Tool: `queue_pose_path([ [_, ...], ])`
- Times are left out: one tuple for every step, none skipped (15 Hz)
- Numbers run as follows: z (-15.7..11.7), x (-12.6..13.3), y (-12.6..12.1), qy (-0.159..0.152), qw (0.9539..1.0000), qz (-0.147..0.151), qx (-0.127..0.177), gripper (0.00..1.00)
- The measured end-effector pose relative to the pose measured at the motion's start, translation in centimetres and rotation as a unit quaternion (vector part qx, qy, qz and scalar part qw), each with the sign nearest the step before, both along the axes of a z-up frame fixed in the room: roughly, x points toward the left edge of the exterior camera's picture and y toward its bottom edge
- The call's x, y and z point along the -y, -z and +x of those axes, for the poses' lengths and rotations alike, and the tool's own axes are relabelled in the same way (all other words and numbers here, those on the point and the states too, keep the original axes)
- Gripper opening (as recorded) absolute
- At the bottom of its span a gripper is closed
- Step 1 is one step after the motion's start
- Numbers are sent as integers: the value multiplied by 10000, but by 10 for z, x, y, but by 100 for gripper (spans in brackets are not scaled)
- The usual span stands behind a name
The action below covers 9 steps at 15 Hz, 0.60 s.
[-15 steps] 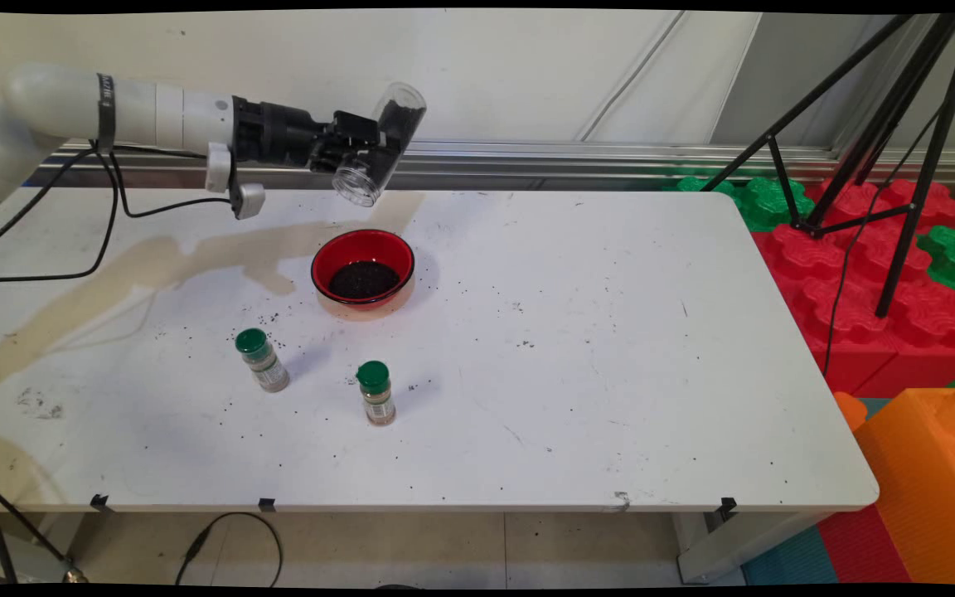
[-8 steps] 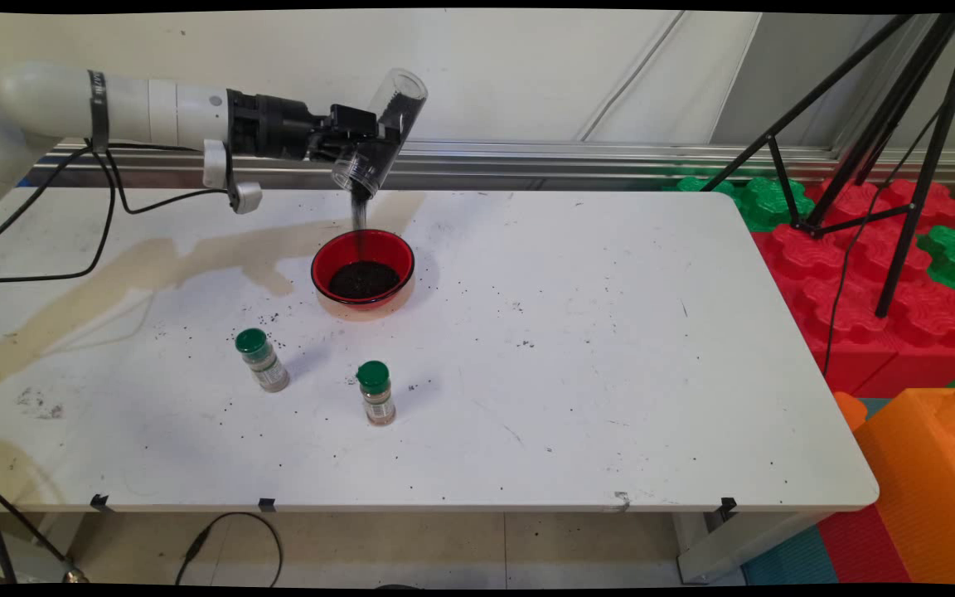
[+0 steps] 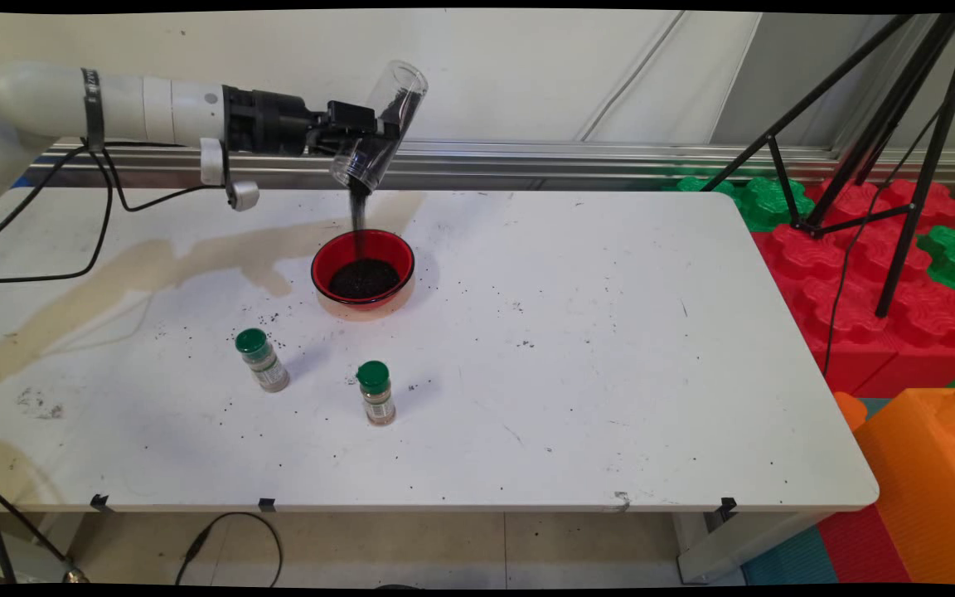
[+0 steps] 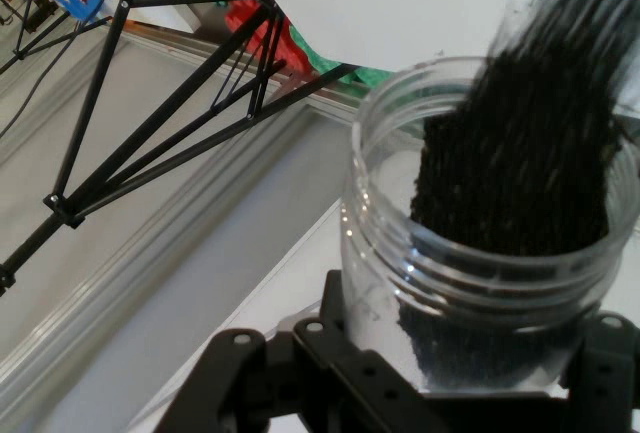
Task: Pour the black seasoning powder in the red bowl
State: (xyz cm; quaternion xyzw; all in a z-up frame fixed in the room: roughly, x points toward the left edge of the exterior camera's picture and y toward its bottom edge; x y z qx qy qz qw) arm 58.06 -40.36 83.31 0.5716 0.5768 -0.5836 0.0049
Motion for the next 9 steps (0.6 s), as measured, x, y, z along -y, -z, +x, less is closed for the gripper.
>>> queue_pose_path([
  [0,0,-1,10,10000,-26,8,0],
  [0,-1,-1,20,10000,-49,15,0],
  [0,-1,-1,27,10000,-68,20,0],
  [0,-2,-2,34,10000,-89,26,0],
  [0,-2,-2,42,9999,-108,31,0],
  [0,-2,-3,50,9999,-126,35,0],
  [-1,-3,-3,54,9999,-139,36,0],
  [-1,-3,-3,61,9999,-156,37,0],
  [-1,-3,-4,64,9998,-169,37,0],
])
